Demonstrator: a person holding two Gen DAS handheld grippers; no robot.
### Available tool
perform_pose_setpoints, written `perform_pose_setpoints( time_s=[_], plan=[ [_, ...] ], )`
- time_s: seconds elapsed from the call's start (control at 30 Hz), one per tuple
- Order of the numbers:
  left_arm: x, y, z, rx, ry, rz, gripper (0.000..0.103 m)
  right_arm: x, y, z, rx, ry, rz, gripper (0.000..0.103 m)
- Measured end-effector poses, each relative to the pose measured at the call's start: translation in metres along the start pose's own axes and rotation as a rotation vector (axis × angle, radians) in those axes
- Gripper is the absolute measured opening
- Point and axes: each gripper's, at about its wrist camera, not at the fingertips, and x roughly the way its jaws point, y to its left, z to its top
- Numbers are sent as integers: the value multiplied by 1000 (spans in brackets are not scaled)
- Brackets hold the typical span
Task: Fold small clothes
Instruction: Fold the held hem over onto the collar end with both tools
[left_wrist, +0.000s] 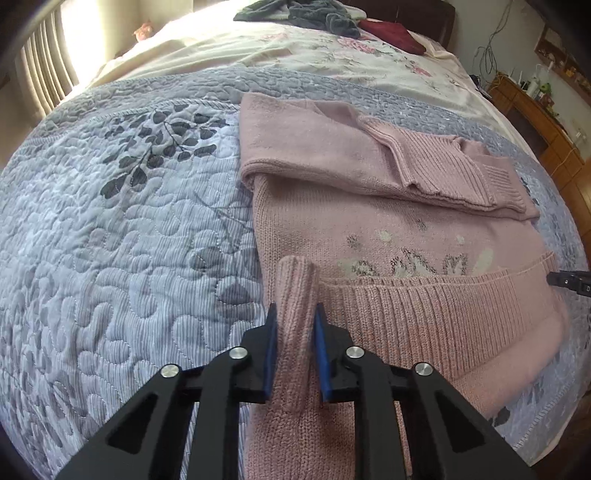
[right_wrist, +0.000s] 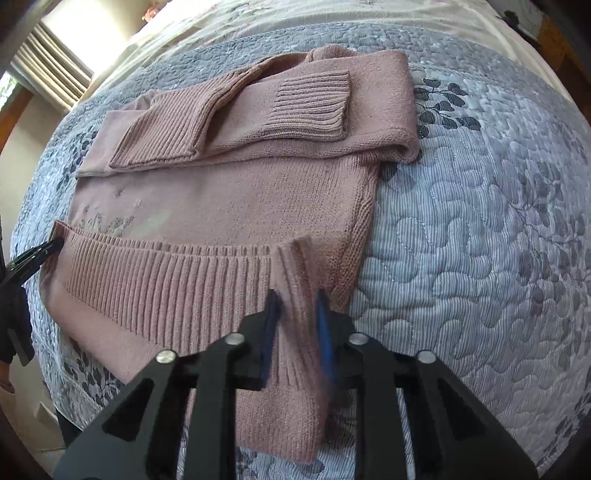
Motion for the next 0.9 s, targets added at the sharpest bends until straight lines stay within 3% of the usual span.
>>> perform_pose_setpoints(
  time_s=[0.33, 0.47, 0.7, 0.9],
  plan=[
    [-78, -5, -26, -12, -194, -94, 9, -78, 9, -45, -17, -178, 139, 9],
    [-105, -10, -19, -6, -276, -103, 9, -105, 11, -42, -9, -230, 168, 9],
    [-132, -15, 47, -33, -392, -128, 9, -143, -6, 11, 30, -326, 182, 8],
    [-110, -16, 118, -43, -423, -96, 9, -137, -20, 79, 72, -346, 154, 8]
  ],
)
